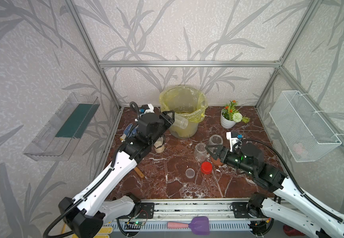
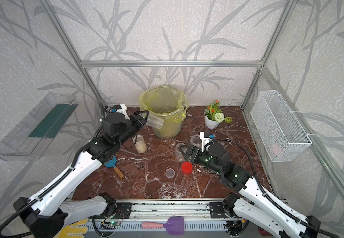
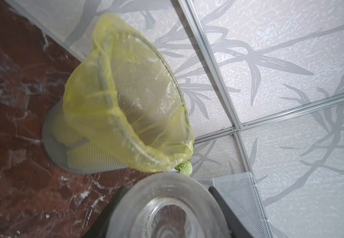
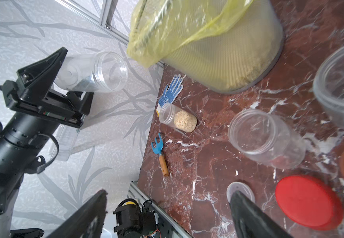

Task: Empty expired oatmeal from jars
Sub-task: Place the jar at the center of the board.

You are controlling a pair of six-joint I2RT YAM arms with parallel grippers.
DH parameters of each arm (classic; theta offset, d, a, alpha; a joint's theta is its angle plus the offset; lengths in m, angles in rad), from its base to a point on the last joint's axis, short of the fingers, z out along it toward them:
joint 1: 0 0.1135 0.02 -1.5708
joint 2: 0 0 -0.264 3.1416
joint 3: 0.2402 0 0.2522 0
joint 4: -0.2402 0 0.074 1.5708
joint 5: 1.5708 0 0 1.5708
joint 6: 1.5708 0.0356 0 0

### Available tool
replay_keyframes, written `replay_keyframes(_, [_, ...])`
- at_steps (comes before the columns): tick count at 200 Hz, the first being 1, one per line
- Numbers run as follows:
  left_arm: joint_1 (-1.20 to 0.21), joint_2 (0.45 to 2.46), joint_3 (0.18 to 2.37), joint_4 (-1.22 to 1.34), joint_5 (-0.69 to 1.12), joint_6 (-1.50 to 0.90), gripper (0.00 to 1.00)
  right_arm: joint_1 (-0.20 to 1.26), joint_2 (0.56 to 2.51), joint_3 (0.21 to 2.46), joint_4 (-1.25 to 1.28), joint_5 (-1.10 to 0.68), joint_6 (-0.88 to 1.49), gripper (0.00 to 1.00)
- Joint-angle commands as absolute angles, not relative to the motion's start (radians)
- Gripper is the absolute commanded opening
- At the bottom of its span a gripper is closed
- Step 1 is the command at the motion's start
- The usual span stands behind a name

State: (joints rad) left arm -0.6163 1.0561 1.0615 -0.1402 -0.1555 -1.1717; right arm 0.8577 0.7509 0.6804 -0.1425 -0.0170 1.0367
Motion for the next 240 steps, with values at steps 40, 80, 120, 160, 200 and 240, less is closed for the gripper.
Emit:
replay_keyframes(40, [-0.833, 0.872, 0.732, 0.09, -0.523, -1.498, 0.0, 1.183, 0.838, 0.531, 0.263, 0.367, 1.135, 0.94])
replay_keyframes(80, [-0.934, 0.871, 0.64, 0.139, -0.594, -1.646, 0.0, 1.258, 0.967, 0.496, 0.491, 0.429, 1.137, 0.97])
replay_keyframes(120, [-0.997, 0.842, 0.64, 0.091, -0.631, -1.692, 0.0, 1.26, 1.044, 0.555, 0.517, 0.446, 1.149, 1.0])
replay_keyframes(160, [-1.022, 0.804, 0.615, 0.066, -0.641, -1.715, 0.0, 1.26, 1.143, 0.593, 0.651, 0.461, 1.159, 0.99])
replay_keyframes(200, [-1.029, 0.794, 0.591, 0.068, -0.62, -1.731, 0.0, 1.253, 1.258, 0.633, 0.8, 0.468, 1.179, 0.97])
replay_keyframes(240, [-1.029, 0.739, 0.578, 0.028, -0.628, -1.733, 0.0, 1.203, 1.33, 0.665, 0.846, 0.444, 1.222, 0.94])
